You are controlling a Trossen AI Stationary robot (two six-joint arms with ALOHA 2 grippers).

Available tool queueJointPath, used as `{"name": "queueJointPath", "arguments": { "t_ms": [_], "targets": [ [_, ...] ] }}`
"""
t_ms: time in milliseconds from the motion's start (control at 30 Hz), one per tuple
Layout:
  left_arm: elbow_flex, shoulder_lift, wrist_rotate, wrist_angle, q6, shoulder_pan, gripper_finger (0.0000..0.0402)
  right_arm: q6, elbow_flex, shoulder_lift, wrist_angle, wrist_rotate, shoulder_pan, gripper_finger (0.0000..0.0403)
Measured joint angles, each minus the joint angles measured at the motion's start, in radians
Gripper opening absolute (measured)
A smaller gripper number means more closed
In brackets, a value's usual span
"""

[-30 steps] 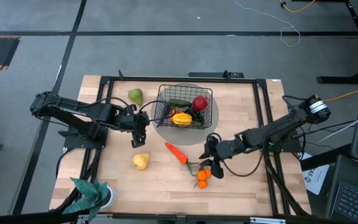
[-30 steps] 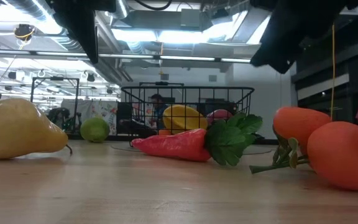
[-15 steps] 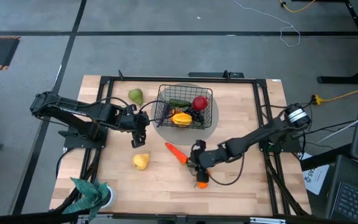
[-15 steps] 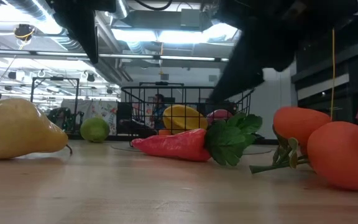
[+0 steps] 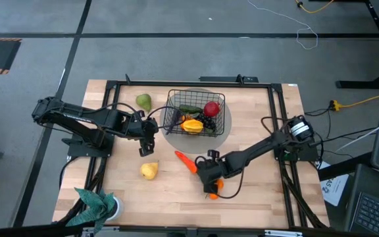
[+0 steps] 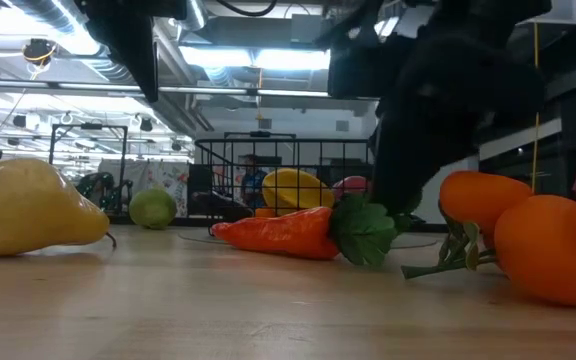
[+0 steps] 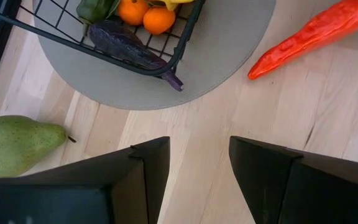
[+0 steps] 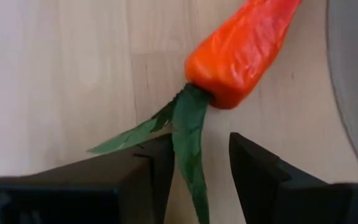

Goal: Build produce basket
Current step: Put the orange carrot into the black wire basket

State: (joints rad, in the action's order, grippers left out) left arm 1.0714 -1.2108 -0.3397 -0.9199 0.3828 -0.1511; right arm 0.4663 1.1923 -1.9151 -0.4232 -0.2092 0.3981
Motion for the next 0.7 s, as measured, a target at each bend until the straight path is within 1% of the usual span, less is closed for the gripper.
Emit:
{"name": "queueJointPath", "arguments": {
  "t_ms": [200,533,700],
  "targets": [
    [0.0,0.0,0.0,0.0,0.0,0.0,0.0154,0.0,0.0,-0.023,0.008,-0.026,-0.002,0.0139],
    [0.0,0.0,0.0,0.001,0.0,0.0,0.0154,0.0,0.0,-0.02,0.019,-0.027,-0.002,0.0139],
    [0.0,0.0,0.0,0.001,0.0,0.0,0.0154,-0.003,0.0,-0.019,0.067,-0.027,-0.002,0.0139]
  ]
}}
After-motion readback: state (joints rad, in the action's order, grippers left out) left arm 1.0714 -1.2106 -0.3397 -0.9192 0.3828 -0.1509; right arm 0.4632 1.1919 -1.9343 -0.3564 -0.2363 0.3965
